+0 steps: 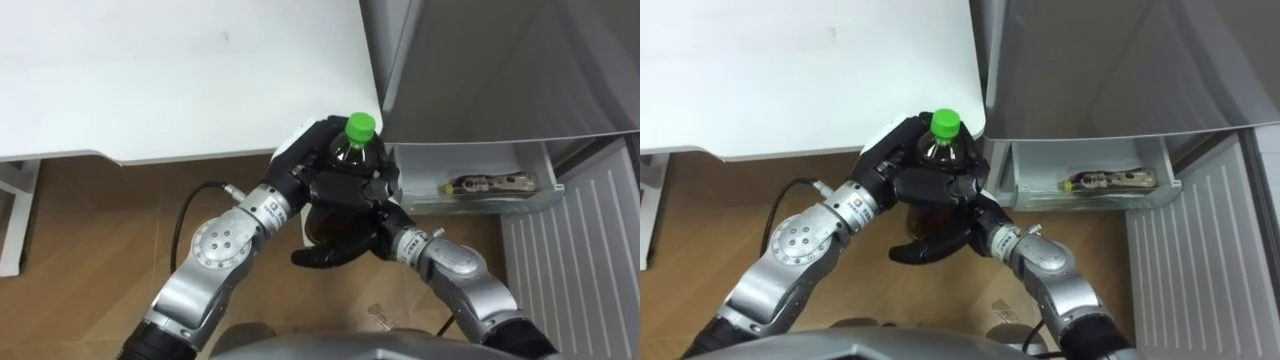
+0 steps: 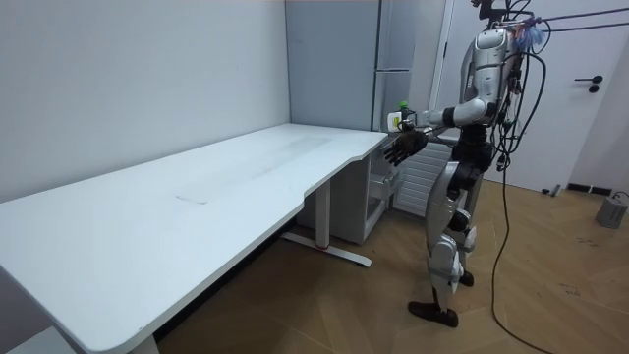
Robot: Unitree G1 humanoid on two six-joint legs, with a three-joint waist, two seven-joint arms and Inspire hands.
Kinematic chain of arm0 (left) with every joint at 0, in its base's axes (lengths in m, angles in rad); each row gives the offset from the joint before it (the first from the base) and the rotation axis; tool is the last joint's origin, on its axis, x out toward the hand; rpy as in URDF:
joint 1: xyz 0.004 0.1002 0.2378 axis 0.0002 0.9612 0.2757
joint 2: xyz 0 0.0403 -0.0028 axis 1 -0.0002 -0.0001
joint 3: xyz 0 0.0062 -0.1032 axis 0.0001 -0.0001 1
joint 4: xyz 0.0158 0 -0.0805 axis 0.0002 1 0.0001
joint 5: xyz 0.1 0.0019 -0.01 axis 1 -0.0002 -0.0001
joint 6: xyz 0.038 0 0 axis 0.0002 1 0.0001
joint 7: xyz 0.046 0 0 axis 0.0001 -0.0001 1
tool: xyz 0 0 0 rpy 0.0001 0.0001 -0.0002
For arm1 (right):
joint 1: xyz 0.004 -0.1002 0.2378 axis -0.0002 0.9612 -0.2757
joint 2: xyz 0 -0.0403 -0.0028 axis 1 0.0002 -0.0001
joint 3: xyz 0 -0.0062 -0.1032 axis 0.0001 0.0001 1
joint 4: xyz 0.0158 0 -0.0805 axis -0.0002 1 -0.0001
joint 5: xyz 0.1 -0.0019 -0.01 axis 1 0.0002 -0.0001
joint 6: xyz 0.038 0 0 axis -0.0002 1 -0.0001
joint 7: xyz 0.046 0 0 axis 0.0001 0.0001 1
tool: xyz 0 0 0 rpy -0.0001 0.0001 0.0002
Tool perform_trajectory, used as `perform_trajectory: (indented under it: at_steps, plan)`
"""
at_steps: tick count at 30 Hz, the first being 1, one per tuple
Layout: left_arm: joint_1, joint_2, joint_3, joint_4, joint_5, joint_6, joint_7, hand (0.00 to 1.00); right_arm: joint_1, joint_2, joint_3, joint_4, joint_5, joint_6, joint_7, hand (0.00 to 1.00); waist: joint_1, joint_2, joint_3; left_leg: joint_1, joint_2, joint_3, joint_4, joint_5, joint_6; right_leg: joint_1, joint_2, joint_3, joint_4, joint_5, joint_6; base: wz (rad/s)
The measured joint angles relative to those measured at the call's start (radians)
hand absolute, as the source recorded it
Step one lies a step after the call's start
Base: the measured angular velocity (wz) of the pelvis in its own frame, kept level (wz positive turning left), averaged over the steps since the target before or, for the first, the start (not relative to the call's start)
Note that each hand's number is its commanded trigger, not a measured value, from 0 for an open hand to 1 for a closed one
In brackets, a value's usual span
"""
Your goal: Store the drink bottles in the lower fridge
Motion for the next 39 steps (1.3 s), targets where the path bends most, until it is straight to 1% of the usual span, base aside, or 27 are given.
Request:
perform_trajectory:
  at_steps: [1, 2, 3, 4, 5, 11, 19, 20, 21, 22, 27, 31, 34, 39]
  plan:
    - [0.000, 0.000, -0.002, 0.000, 0.005, -0.002, 0.000, 1.00, 0.000, -0.001, 0.002, 0.000, 0.005, 0.000, 0.000, 0.73, -0.002, -0.001, 0.0003, 0.000, 0.000, 0.000, 0.000, 0.000, 0.000, 0.000, 0.000, 0.000, 0.000, 0.000, 0.000, 0.00]
    - [0.000, 0.000, -0.003, 0.000, 0.012, -0.003, 0.000, 1.00, 0.000, -0.002, 0.003, 0.000, 0.006, 0.000, 0.000, 0.80, -0.002, -0.001, 0.0002, 0.000, 0.000, 0.000, 0.000, 0.000, 0.000, 0.000, 0.000, 0.000, 0.000, 0.000, 0.000, 0.00]
    - [0.000, 0.000, -0.006, 0.000, 0.019, -0.004, 0.000, 1.00, 0.000, -0.004, 0.009, 0.000, 0.007, 0.000, 0.000, 0.89, -0.002, -0.002, 0.0003, 0.000, 0.000, 0.000, 0.000, 0.000, 0.000, 0.000, 0.000, 0.001, 0.000, 0.000, 0.000, 0.00]
    - [0.000, 0.000, -0.006, 0.000, 0.023, -0.004, 0.000, 1.00, 0.000, -0.005, 0.013, 0.000, 0.007, 0.000, 0.001, 0.91, -0.003, -0.003, 0.0007, 0.000, 0.000, 0.000, 0.000, 0.000, 0.000, 0.000, 0.000, 0.002, 0.000, 0.000, 0.000, 0.00]
    - [0.000, 0.000, -0.007, 0.000, 0.029, -0.004, 0.000, 1.00, 0.000, -0.005, 0.015, 0.000, 0.007, 0.000, 0.001, 1.00, -0.003, -0.005, 0.0006, 0.000, 0.000, 0.000, 0.001, 0.000, 0.000, 0.000, 0.000, 0.002, 0.000, 0.000, 0.000, 0.00]
    - [0.000, 0.000, -0.005, 0.000, 0.029, -0.004, 0.000, 1.00, 0.000, -0.005, 0.018, 0.000, 0.007, 0.000, 0.002, 1.00, -0.003, -0.018, 0.0000, -0.002, 0.000, 0.000, 0.002, 0.000, 0.000, -0.001, 0.000, 0.004, -0.001, -0.001, 0.002, 0.00]
    - [-0.001, 0.000, -0.005, -0.001, 0.027, -0.004, 0.000, 1.00, 0.000, -0.008, 0.024, 0.000, 0.006, -0.003, 0.003, 1.00, -0.004, -0.018, -0.0001, -0.002, 0.000, 0.000, 0.003, 0.000, 0.000, 0.000, 0.000, 0.003, -0.001, -0.001, 0.002, 0.00]
    - [-0.001, 0.000, -0.005, -0.001, 0.027, -0.004, 0.000, 0.73, 0.000, -0.009, 0.024, 0.000, 0.006, -0.003, 0.003, 1.00, -0.004, -0.018, -0.0001, -0.002, 0.000, 0.000, 0.003, 0.000, 0.000, 0.000, 0.000, 0.003, -0.001, -0.001, 0.002, 0.00]
    - [-0.001, 0.000, -0.005, -0.001, 0.027, -0.004, 0.000, 0.57, 0.000, -0.009, 0.024, 0.000, 0.006, -0.003, 0.003, 1.00, -0.004, -0.018, -0.0001, -0.002, 0.000, 0.000, 0.004, 0.000, 0.000, 0.000, 0.000, 0.003, -0.001, -0.001, 0.002, 0.00]
    - [-0.001, 0.000, -0.005, -0.001, 0.026, -0.004, 0.000, 0.01, 0.000, -0.009, 0.024, 0.000, 0.005, -0.003, 0.003, 1.00, -0.004, -0.018, -0.0001, -0.002, 0.000, 0.000, 0.005, 0.000, 0.000, 0.000, 0.000, 0.003, -0.001, -0.001, 0.001, 0.00]
    - [-0.001, 0.002, -0.005, -0.001, 0.011, -0.004, 0.000, 0.00, 0.000, -0.014, 0.024, 0.000, 0.001, -0.003, 0.009, 1.00, -0.004, -0.014, -0.0004, -0.003, 0.000, 0.000, 0.005, 0.000, 0.000, 0.000, 0.000, 0.003, 0.000, -0.001, 0.001, 0.00]
    - [-0.001, 0.002, -0.003, -0.001, 0.008, -0.012, 0.000, 0.00, 0.001, -0.014, 0.021, 0.000, 0.002, -0.002, 0.011, 1.00, -0.004, -0.006, -0.0027, -0.002, 0.000, 0.000, 0.006, 0.000, 0.000, 0.001, 0.000, 0.003, 0.000, -0.001, 0.001, 0.00]
    - [-0.001, 0.002, -0.003, -0.001, 0.008, -0.015, 0.000, 0.00, 0.001, -0.014, 0.021, 0.001, 0.002, -0.002, 0.011, 1.00, -0.005, -0.001, -0.0026, -0.002, 0.000, 0.000, 0.005, 0.000, 0.000, 0.002, 0.000, 0.003, 0.000, -0.001, 0.001, 0.00]
    - [-0.001, 0.002, -0.002, -0.001, 0.008, -0.018, 0.000, 0.00, 0.002, -0.014, 0.022, 0.001, 0.007, -0.002, 0.010, 1.00, -0.003, -0.001, -0.0024, 0.000, 0.000, 0.000, 0.003, 0.000, 0.000, 0.002, 0.000, 0.004, 0.000, -0.001, 0.001, 0.00]
